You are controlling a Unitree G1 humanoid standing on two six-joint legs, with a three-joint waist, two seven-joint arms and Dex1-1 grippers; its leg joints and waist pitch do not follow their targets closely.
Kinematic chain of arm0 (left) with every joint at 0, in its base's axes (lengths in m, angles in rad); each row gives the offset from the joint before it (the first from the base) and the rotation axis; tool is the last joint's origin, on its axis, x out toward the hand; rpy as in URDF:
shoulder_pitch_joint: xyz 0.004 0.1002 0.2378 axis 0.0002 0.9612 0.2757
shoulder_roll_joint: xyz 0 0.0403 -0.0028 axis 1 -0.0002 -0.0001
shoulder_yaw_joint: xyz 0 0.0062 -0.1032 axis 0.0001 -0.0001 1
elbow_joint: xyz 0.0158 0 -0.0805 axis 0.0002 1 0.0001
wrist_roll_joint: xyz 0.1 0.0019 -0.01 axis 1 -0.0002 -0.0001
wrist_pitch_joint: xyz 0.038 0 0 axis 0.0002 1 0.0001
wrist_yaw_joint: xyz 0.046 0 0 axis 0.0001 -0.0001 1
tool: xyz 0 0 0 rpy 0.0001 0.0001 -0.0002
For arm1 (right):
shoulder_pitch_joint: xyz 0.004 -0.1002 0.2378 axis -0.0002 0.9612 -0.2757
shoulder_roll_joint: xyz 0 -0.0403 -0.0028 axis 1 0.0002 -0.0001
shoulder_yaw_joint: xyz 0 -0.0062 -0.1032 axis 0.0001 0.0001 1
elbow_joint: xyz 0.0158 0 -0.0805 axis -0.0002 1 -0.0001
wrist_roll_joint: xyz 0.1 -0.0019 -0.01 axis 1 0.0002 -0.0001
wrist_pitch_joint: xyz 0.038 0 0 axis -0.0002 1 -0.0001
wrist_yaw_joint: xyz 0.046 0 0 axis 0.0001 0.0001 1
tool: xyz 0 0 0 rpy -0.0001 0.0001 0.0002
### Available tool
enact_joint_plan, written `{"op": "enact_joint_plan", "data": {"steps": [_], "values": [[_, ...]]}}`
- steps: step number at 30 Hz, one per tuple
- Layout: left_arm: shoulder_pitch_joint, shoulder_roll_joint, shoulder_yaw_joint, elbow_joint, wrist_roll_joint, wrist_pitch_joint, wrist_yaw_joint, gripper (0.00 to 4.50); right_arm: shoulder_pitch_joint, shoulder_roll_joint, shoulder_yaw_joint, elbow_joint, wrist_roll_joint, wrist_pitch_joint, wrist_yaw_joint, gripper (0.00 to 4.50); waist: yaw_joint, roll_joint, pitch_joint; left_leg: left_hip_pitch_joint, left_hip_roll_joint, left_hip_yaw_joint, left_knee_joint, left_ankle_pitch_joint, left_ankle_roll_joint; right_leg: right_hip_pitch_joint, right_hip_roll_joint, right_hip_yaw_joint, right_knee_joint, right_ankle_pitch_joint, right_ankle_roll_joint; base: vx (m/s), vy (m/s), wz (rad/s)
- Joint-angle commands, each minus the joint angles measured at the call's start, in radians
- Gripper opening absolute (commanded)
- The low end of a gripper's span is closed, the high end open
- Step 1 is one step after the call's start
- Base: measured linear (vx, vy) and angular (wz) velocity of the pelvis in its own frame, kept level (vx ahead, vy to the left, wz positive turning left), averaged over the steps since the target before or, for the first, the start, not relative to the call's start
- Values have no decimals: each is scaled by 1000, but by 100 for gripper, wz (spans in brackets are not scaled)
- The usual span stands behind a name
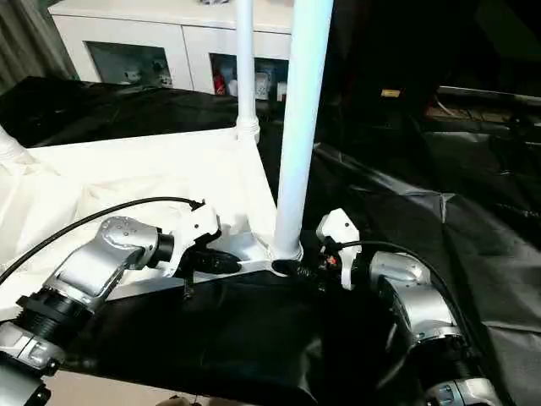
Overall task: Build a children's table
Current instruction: Rotate leg to tighten
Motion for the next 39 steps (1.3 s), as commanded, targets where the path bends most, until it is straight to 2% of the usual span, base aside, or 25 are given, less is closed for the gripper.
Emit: {"op": "enact_joint_plan", "data": {"steps": [1,6,14,15,16,17,18,20,21,22,23,25,27,28,30,34,36,37,39], "values": [[8,1,-22,-19,-4,14,-20,0,-2,2,14,-8,1,-3,17,303,-2,-5,-66,6,37,-8,-59,-102,77,60,-78,50,-64,-55,-251,0,0,0],[12,2,-21,-20,-2,17,-18,0,-1,11,17,-7,-3,-1,19,277,-2,-6,-66,5,37,-8,-58,-97,80,61,-77,49,-63,-54,-250,0,0,0],[15,-4,-25,-17,5,25,-6,0,10,22,18,2,-10,-2,-2,274,-2,-5,-67,5,35,-8,-56,-93,82,62,-77,49,-62,-52,-250,0,0,0],[9,-28,-18,11,17,21,40,0,8,41,19,39,-47,-3,-76,274,-3,-6,-66,5,36,-8,-57,-94,79,61,-77,49,-63,-57,-249,0,0,0],[8,-33,-16,16,18,21,48,0,8,45,19,46,-53,-4,-89,274,-3,-6,-66,5,36,-8,-57,-94,79,61,-77,49,-63,-57,-249,0,0,0],[5,-45,-11,30,23,19,71,0,5,54,19,66,-71,-6,-125,274,-6,-5,-61,6,35,-7,-60,-118,68,58,-76,47,-70,-101,-243,0,0,0],[-6,-81,4,69,36,14,140,0,-1,85,12,118,-105,-9,-225,271,-10,-4,-56,7,33,-7,-63,-160,47,55,-78,47,-81,-201,-221,0,0,0],[-23,-129,30,121,44,14,230,0,-7,130,-8,165,-123,-4,-340,269,-14,-5,-48,13,32,-7,-68,-210,29,51,-78,45,-93,-300,-200,0,0,0],[-35,-160,48,155,47,14,287,0,-11,165,-27,188,-123,5,-416,269,-18,-3,-39,25,29,-11,-72,-285,8,45,-81,42,-108,-438,-167,0,0,0],[-42,-176,56,173,48,14,316,0,-14,184,-38,201,-124,9,-460,269,-25,-5,-38,34,27,-15,-73,-335,-9,41,-82,40,-116,-522,-136,0,0,0],[-54,-201,65,200,52,13,359,0,-21,217,-57,223,-125,11,-537,269,-28,-6,-41,31,27,-18,-75,-337,-14,44,-85,42,-118,-534,-126,0,0,0],[-72,-239,76,238,59,5,424,0,-35,267,-85,256,-127,16,-653,269,-34,-5,-45,28,30,-23,-80,-340,-9,45,-83,42,-117,-508,-111,0,0,0],[-80,-256,80,256,63,0,453,0,-43,287,-94,270,-125,18,-693,269,-37,-4,-46,29,31,-22,-81,-338,-8,41,-81,44,-115,-482,-118,0,0,0],[-99,-290,86,293,72,-17,509,0,-65,324,-102,303,-142,12,-777,269,-38,6,-46,26,29,-22,-81,-337,-9,40,-81,46,-114,-449,-129,0,0,0],[-114,-314,89,324,81,-39,537,0,-84,350,-98,323,-153,3,-810,269,-42,0,-49,28,30,-22,-82,-347,-12,41,-79,45,-113,-422,-135,0,0,0],[-131,-329,80,353,97,-71,536,0,-91,364,-61,317,-184,-42,-780,269,-38,-1,-49,23,31,-19,-83,-330,4,43,-81,49,-111,-373,-146,0,0,0],[-127,-318,73,346,101,-80,521,0,-72,366,-75,278,-142,-57,-713,269,-35,-3,-50,22,32,-16,-83,-320,13,45,-83,52,-110,-351,-152,0,0,0],[-126,-315,71,345,100,-84,515,0,-68,367,-80,268,-129,-62,-698,304,-32,-2,-51,22,34,-16,-82,-312,15,45,-84,53,-108,-342,-155,0,0,0],[-121,-299,60,336,106,-93,498,0,-51,358,-95,222,-102,-93,-670,339,-27,-1,-54,19,37,-16,-83,-277,22,48,-83,54,-101,-279,-166,0,0,0]]}}
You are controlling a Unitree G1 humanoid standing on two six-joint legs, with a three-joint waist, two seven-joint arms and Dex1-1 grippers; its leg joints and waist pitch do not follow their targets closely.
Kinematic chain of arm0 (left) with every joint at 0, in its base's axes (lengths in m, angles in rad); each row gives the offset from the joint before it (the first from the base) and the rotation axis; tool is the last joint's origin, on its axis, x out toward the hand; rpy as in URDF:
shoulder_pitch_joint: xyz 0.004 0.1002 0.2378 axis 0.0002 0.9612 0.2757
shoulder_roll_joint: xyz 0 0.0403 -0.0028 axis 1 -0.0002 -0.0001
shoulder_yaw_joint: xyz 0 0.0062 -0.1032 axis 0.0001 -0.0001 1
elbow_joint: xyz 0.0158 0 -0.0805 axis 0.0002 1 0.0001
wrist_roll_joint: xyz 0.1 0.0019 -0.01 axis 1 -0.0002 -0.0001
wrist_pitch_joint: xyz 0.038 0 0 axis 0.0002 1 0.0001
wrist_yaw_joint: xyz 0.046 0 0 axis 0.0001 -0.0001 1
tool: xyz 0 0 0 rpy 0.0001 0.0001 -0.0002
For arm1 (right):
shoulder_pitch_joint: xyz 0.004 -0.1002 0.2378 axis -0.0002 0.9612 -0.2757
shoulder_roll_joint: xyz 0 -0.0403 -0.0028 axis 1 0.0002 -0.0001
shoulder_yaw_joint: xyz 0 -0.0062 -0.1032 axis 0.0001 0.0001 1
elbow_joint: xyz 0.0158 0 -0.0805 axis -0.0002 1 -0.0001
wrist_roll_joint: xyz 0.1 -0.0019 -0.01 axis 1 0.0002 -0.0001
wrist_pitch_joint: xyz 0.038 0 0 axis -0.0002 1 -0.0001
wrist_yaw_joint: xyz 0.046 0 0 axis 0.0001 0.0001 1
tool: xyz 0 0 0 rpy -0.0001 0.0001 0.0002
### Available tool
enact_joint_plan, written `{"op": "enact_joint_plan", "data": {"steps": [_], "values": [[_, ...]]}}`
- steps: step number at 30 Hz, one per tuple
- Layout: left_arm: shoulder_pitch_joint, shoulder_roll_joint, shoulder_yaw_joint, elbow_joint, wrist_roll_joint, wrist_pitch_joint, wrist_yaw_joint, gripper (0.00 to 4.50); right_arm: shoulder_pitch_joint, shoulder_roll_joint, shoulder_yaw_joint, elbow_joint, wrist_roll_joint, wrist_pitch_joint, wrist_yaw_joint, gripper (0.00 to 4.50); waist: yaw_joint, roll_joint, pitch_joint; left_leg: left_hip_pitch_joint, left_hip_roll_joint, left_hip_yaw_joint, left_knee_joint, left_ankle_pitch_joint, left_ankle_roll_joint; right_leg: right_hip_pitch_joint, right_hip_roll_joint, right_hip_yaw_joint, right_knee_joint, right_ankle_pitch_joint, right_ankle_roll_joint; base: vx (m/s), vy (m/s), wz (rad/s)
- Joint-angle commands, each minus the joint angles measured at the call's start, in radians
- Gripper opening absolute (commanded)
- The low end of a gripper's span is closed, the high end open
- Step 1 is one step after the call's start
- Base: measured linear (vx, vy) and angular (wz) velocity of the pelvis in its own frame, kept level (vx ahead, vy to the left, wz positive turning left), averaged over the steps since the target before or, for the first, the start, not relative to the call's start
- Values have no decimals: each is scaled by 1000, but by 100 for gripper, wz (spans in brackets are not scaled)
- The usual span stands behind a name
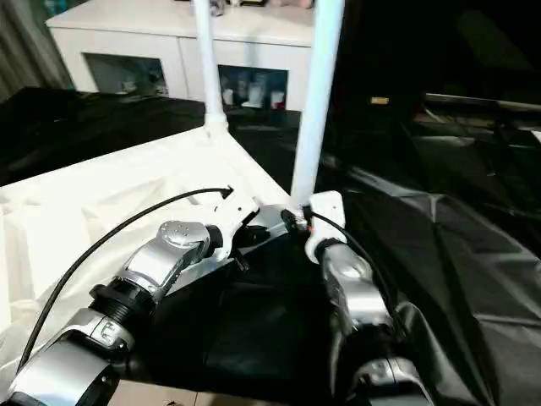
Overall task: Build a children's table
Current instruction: Rotate leg to tighten
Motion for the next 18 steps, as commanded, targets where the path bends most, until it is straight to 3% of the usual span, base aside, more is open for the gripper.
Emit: {"op": "enact_joint_plan", "data": {"steps": [1,5,7,11,12,18], "values": [[1,12,-11,10,24,-16,11,0,42,16,35,-22,33,6,101,345,0,0,-47,6,39,-12,-81,-269,30,27,-80,53,-90,-249,-183,0,0,0],[19,42,-19,-20,20,-37,-47,0,64,-47,38,-93,69,16,212,376,-3,-1,-50,-6,38,-14,-78,-216,51,41,-80,50,-81,-176,-196,0,0,0],[35,76,-31,-53,22,-38,-97,0,82,-117,48,-148,102,54,334,386,-4,-2,-54,-11,38,-13,-73,-166,76,49,-80,49,-75,-111,-216,0,0,0],[53,116,-41,-94,15,-37,-163,0,103,-210,71,-187,108,62,474,386,-2,0,-54,-14,39,-9,-69,-122,102,47,-81,47,-73,-71,-238,0,0,0],[81,162,-62,-158,-16,-43,-270,0,108,-265,68,-204,114,55,546,386,1,-2,-57,-13,41,-12,-69,-125,100,51,-85,45,-71,-89,-245,0,0,0],[136,244,-103,-292,-82,-33,-466,0,106,-324,74,-230,126,64,634,386,2,2,-62,-11,45,-9,-63,-86,114,44,-78,46,-54,5,-276,0,0,0]]}}
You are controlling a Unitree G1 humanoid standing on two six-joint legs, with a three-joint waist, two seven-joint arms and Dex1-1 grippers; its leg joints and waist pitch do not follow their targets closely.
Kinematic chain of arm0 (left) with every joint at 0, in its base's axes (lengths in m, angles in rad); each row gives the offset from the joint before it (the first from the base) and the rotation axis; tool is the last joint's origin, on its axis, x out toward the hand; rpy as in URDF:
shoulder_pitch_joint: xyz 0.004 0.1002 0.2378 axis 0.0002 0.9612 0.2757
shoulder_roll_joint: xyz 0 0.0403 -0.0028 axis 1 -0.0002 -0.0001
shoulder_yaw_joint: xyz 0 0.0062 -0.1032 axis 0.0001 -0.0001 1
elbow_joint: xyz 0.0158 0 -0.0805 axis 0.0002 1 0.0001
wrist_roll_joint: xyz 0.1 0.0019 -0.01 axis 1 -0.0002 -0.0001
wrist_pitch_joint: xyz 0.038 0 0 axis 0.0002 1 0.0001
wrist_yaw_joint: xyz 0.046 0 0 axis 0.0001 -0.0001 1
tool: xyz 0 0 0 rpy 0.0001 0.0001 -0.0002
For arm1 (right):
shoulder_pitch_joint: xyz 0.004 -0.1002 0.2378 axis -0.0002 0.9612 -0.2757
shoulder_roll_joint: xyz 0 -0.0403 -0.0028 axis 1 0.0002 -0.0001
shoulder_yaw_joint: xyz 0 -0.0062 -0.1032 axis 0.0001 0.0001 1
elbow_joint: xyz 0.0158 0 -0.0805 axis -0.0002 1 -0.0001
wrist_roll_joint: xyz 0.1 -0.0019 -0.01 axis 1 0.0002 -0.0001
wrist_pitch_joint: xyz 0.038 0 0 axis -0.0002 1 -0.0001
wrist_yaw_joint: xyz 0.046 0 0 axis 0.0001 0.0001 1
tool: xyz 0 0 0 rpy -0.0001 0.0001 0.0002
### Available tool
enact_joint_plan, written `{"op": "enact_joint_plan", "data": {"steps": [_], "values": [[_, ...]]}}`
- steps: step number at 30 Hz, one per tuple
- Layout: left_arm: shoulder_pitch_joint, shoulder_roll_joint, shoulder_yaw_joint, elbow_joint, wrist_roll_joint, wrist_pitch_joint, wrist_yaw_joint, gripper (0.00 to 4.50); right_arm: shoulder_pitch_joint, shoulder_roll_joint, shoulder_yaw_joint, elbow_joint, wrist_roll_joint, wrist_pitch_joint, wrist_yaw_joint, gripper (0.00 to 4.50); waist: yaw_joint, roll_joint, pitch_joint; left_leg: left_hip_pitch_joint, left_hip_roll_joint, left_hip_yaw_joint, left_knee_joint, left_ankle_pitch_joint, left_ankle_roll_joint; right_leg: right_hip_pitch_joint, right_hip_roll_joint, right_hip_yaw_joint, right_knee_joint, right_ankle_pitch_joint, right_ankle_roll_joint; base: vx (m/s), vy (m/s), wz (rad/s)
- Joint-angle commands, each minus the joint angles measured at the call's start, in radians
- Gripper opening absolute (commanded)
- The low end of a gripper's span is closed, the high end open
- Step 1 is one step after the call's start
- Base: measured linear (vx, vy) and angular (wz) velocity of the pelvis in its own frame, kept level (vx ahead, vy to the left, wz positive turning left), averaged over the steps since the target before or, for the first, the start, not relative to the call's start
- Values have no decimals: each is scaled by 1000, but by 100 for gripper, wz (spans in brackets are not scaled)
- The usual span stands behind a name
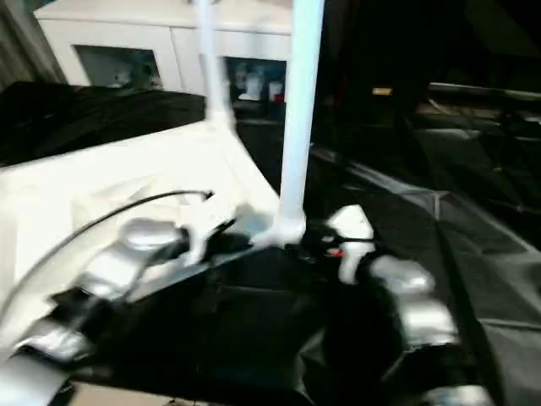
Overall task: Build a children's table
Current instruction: Rotate leg to tighten
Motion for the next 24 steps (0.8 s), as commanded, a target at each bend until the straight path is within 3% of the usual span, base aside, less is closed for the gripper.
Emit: {"op": "enact_joint_plan", "data": {"steps": [1,5,11,17,24], "values": [[18,13,-58,-63,-27,30,-110,0,-3,-14,14,-25,10,10,25,386,2,-4,-64,6,42,-7,-53,-90,113,56,-80,49,-52,8,-275,0,0,0],[28,26,-62,-89,-32,41,-131,0,5,-27,32,-48,23,23,73,386,1,-6,-65,6,41,-7,-53,-96,108,58,-80,49,-51,-8,-274,0,0,0],[35,38,-62,-109,-36,53,-141,0,19,-31,62,-65,14,26,133,386,19,-7,-67,7,41,-5,-49,-83,103,57,-81,51,-50,-14,-264,0,0,0],[36,42,-60,-121,-32,70,-146,0,16,-31,85,-56,1,24,148,386,22,-8,-62,8,39,-7,-51,-144,65,54,-80,52,-58,-121,-237,0,0,0],[37,44,-57,-124,-31,76,-145,0,11,-31,79,-48,3,29,149,319,22,-9,-64,6,38,-8,-48,-123,67,54,-79,52,-55,-114,-230,0,0,0]]}}
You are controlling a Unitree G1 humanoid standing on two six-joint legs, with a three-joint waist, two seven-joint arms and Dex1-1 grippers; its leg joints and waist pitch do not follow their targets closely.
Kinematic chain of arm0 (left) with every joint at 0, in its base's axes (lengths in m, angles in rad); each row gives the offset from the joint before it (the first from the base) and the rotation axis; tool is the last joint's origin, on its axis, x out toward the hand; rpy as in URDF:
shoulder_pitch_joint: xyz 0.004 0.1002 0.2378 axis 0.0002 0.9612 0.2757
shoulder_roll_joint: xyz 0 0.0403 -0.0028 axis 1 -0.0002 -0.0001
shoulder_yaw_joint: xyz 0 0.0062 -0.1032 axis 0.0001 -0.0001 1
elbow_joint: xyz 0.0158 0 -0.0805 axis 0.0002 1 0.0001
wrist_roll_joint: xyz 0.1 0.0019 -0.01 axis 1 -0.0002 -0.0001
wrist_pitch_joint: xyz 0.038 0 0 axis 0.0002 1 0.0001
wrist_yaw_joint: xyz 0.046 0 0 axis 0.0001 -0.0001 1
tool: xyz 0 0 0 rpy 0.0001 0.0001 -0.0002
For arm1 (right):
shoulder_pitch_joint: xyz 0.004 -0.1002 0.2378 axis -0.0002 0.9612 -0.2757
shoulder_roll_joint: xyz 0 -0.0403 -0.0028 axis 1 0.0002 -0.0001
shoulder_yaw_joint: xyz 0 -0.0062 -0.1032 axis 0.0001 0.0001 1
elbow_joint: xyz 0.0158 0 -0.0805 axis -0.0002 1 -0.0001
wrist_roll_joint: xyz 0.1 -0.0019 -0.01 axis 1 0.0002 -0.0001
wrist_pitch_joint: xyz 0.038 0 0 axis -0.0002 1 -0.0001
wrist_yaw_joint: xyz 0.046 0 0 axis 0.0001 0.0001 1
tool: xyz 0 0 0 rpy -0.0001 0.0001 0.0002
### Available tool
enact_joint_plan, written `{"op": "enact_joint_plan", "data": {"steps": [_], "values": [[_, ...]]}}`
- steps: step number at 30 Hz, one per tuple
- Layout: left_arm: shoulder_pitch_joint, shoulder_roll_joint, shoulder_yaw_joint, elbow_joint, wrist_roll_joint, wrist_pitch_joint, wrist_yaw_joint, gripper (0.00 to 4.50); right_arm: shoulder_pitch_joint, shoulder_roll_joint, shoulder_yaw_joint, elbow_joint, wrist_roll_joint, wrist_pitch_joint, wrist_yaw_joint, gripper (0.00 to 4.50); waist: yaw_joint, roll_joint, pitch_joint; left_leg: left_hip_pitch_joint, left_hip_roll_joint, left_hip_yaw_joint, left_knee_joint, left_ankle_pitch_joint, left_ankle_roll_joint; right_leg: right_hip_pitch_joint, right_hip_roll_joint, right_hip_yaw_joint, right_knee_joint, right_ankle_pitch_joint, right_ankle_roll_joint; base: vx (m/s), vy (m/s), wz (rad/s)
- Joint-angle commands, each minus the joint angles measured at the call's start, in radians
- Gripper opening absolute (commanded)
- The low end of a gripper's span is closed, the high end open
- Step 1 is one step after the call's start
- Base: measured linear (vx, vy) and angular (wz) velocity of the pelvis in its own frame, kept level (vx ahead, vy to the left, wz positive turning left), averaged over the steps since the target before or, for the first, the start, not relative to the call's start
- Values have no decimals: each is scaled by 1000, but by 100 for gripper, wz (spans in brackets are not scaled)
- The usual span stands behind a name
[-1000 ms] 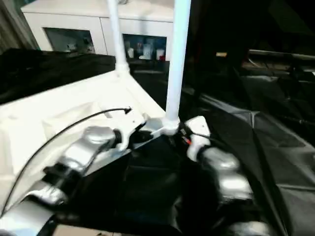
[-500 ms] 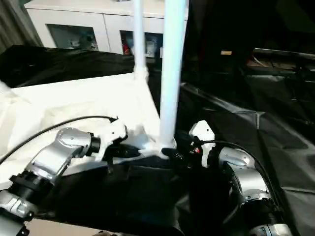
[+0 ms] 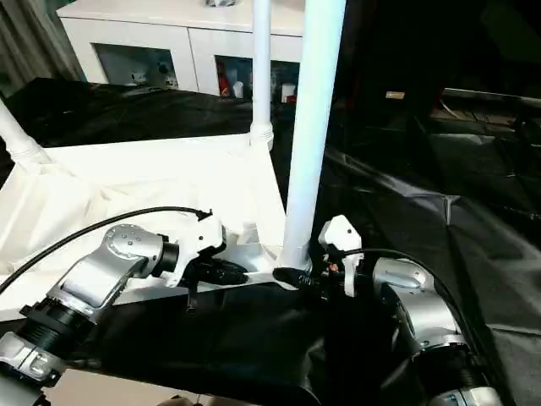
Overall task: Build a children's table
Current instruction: Rotate leg to tighten
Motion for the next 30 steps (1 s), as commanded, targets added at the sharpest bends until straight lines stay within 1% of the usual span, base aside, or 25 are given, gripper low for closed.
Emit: {"op": "enact_joint_plan", "data": {"steps": [1,2,3,8,10,13,14,15,16,17,18,19,20,21,22,23,24,25,26,27,28,29,30], "values": [[4,-2,-19,-25,-13,7,-30,0,-3,-3,6,-7,-5,5,0,313,-3,-9,-65,6,37,-8,-61,-113,76,56,-77,49,-67,-101,-232,0,0,0],[4,-2,-19,-25,-13,7,-30,0,-3,-3,6,-7,-5,5,0,307,-3,-9,-64,5,37,-8,-61,-113,77,56,-77,49,-67,-100,-233,0,0,0],[3,-2,-19,-22,-12,8,-28,0,-3,1,5,-3,-4,5,-3,289,-3,-9,-64,6,37,-8,-61,-116,79,55,-77,49,-68,-102,-234,0,0,0],[-1,-9,-13,-7,-6,12,-8,0,1,13,4,7,-13,3,-26,273,-4,-10,-64,6,36,-8,-61,-116,77,56,-77,49,-68,-111,-232,0,0,0],[-12,-29,0,28,8,14,40,0,0,37,-9,31,-22,2,-79,270,-5,-10,-62,5,35,-7,-61,-121,76,54,-77,49,-70,-121,-231,0,0,0],[-29,-56,18,72,23,17,106,0,-9,67,-29,66,-32,20,-158,270,-6,-10,-58,11,36,-9,-67,-172,52,52,-79,48,-82,-221,-208,0,0,0],[-42,-74,31,103,35,19,157,0,-13,86,-37,85,-40,23,-202,269,-8,-10,-55,10,34,-7,-67,-180,49,50,-77,48,-85,-240,-203,0,0,0],[-71,-116,57,169,57,25,270,0,-18,126,-52,118,-62,26,-308,269,-12,-12,-50,13,32,-8,-71,-215,30,45,-76,46,-94,-314,-183,0,0,0],[-71,-116,57,169,57,25,270,0,-18,126,-52,118,-62,26,-308,269,-12,-12,-49,17,31,-8,-71,-226,22,44,-78,46,-98,-347,-174,0,0,0],[-100,-157,81,225,70,37,369,0,-26,173,-73,145,-85,39,-440,269,-12,-13,-49,19,32,-9,-71,-234,16,45,-81,48,-100,-368,-167,0,0,0],[-118,-182,94,258,76,46,427,0,-35,208,-96,166,-94,55,-540,269,-14,-12,-46,23,30,-11,-76,-261,1,41,-80,47,-104,-409,-153,0,0,0],[-123,-189,97,268,79,48,443,0,-39,220,-105,173,-94,62,-570,269,-15,-14,-44,24,29,-14,-77,-273,-2,42,-80,46,-106,-432,-143,0,0,0],[-123,-189,97,268,79,48,443,0,-39,220,-105,173,-94,62,-570,269,-15,-14,-46,23,29,-15,-79,-277,-3,45,-82,46,-106,-444,-134,0,0,0],[-139,-208,106,296,82,42,485,0,-50,242,-123,195,-100,66,-644,268,-18,-13,-49,24,29,-15,-79,-273,-2,41,-81,49,-108,-427,-126,0,0,0],[-139,-208,106,296,82,42,485,0,-50,242,-123,195,-100,66,-644,268,-17,-13,-50,23,30,-16,-79,-270,-1,43,-83,49,-107,-413,-129,0,0,0],[-153,-224,113,321,86,36,523,0,-62,262,-138,215,-106,67,-707,268,-18,-11,-50,21,31,-17,-79,-266,1,45,-82,49,-104,-393,-133,0,0,0],[-177,-250,123,364,93,6,585,0,-85,296,-169,249,-102,62,-804,268,-21,-12,-51,20,30,-15,-78,-256,2,43,-80,50,-102,-360,-141,0,0,0],[-188,-263,126,384,95,-8,608,0,-99,314,-186,265,-94,60,-846,268,-24,-8,-51,24,27,-12,-78,-254,-4,39,-77,50,-103,-345,-149,0,0,0],[-200,-275,126,405,98,-24,628,0,-114,334,-200,279,-84,61,-884,268,-24,-9,-53,24,29,-14,-78,-254,-8,40,-78,50,-100,-335,-153,0,0,0],[-200,-275,126,405,98,-24,628,0,-114,334,-200,279,-84,61,-884,268,-22,-9,-53,23,29,-14,-78,-253,-7,44,-80,50,-99,-320,-156,0,0,0],[-207,-283,124,418,101,-32,636,0,-126,346,-204,288,-84,61,-909,268,-21,-10,-54,19,30,-14,-78,-243,0,47,-80,51,-96,-288,-160,0,0,0],[-210,-287,117,421,101,-36,624,0,-139,356,-201,293,-83,53,-912,268,-22,-9,-54,17,30,-14,-78,-235,3,47,-80,52,-94,-271,-163,0,0,0],[-208,-284,103,413,103,-36,589,0,-149,361,-187,290,-88,40,-886,268,-24,-6,-58,17,30,-13,-77,-220,7,49,-80,51,-90,-224,-176,0,0,0]]}}
